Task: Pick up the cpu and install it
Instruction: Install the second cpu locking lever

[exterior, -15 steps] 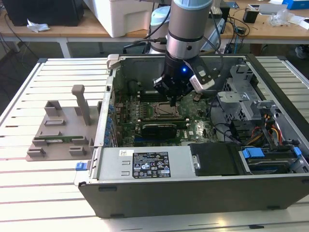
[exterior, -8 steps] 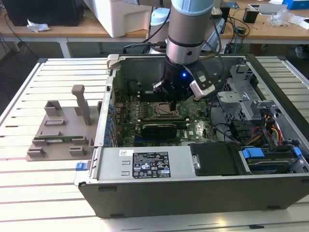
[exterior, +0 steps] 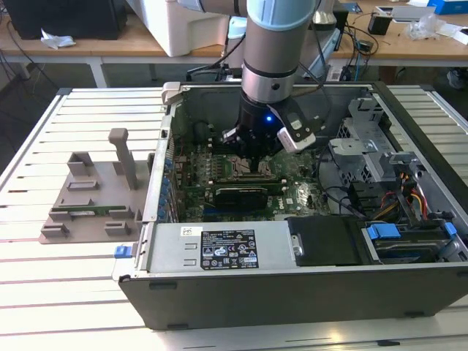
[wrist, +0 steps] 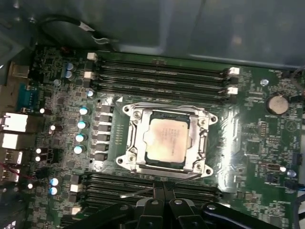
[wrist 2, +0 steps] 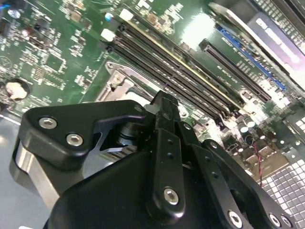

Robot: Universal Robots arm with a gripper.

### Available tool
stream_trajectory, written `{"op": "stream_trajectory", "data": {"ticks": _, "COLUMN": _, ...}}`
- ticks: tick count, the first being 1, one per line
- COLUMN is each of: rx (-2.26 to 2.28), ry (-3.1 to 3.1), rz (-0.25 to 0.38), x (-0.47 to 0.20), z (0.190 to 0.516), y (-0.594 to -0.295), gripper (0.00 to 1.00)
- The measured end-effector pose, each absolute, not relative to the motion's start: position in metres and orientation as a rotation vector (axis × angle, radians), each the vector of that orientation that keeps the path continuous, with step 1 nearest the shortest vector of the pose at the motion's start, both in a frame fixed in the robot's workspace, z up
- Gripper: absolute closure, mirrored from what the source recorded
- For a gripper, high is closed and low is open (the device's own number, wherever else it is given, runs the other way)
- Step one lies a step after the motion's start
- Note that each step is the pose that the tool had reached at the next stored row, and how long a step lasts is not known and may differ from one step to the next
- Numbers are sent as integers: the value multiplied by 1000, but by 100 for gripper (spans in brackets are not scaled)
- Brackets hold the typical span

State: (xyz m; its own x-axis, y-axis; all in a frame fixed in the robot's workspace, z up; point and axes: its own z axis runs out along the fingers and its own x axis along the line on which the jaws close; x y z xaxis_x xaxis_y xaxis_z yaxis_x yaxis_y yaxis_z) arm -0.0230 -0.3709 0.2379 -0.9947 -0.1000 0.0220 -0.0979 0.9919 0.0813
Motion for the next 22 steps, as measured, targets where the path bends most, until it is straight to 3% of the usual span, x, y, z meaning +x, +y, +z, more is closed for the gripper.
{"op": "stream_trajectory", "data": {"ticks": 22, "rx": 187, "ry": -3106, "rz": -132, "x": -67, "z": 207, "y": -372, "gripper": 89}}
